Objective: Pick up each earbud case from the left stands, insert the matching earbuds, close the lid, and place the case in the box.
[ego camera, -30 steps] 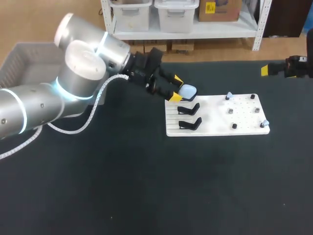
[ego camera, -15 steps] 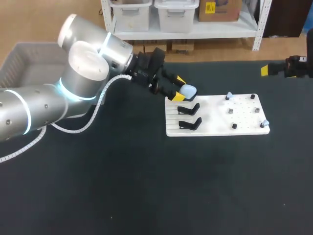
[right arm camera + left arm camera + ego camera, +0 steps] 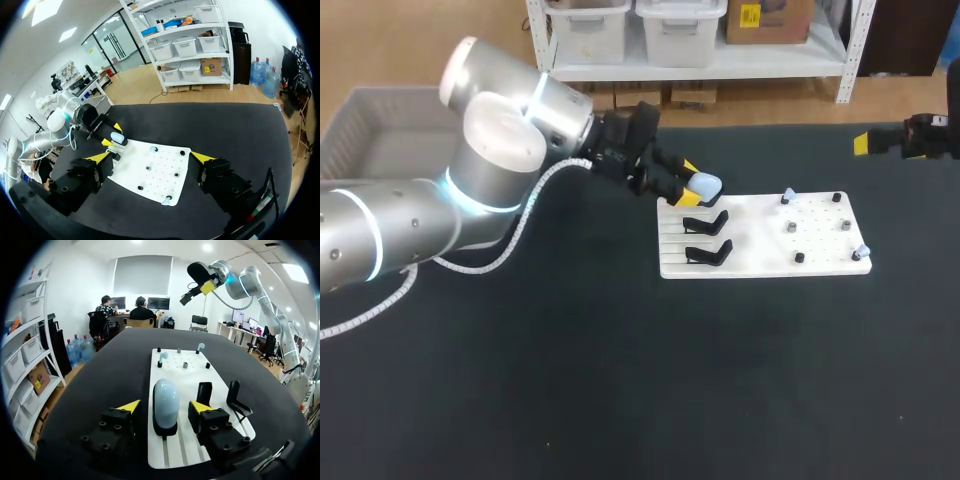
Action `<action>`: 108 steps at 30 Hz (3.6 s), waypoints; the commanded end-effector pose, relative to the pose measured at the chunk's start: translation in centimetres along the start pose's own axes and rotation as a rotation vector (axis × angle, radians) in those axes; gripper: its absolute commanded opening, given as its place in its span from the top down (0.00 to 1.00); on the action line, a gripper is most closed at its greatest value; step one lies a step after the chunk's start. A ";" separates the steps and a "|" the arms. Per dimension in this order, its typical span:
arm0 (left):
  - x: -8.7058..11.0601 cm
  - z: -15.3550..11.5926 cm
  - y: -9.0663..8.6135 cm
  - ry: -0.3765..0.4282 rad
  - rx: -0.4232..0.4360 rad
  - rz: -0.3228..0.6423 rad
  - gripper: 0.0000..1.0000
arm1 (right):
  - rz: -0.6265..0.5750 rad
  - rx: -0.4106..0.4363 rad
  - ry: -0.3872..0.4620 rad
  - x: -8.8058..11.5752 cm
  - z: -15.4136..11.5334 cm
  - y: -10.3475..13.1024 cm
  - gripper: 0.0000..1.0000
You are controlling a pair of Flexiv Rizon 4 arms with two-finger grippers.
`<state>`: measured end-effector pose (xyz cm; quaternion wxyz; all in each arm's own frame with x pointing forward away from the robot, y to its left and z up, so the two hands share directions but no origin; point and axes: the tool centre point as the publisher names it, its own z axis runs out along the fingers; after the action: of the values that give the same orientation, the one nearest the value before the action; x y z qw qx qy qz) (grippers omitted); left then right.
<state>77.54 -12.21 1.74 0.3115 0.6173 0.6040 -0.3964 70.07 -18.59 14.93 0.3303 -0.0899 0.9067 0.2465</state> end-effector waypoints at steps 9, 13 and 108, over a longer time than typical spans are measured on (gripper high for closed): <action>0.0 0.2 -0.1 0.001 -0.002 0.007 0.45 | 0.000 0.002 0.000 0.0 0.0 0.0 0.00; 0.1 0.2 0.0 0.004 0.000 0.008 0.48 | 0.000 0.002 0.000 0.0 0.0 0.0 0.00; -10.8 -3.5 -8.4 -0.436 -0.063 0.120 1.00 | 0.000 0.002 0.000 0.0 0.0 0.0 0.00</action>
<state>69.79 -14.10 13.79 0.4789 0.5398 0.5000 -0.4788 70.07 -18.59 14.93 0.3303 -0.0899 0.9067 0.2466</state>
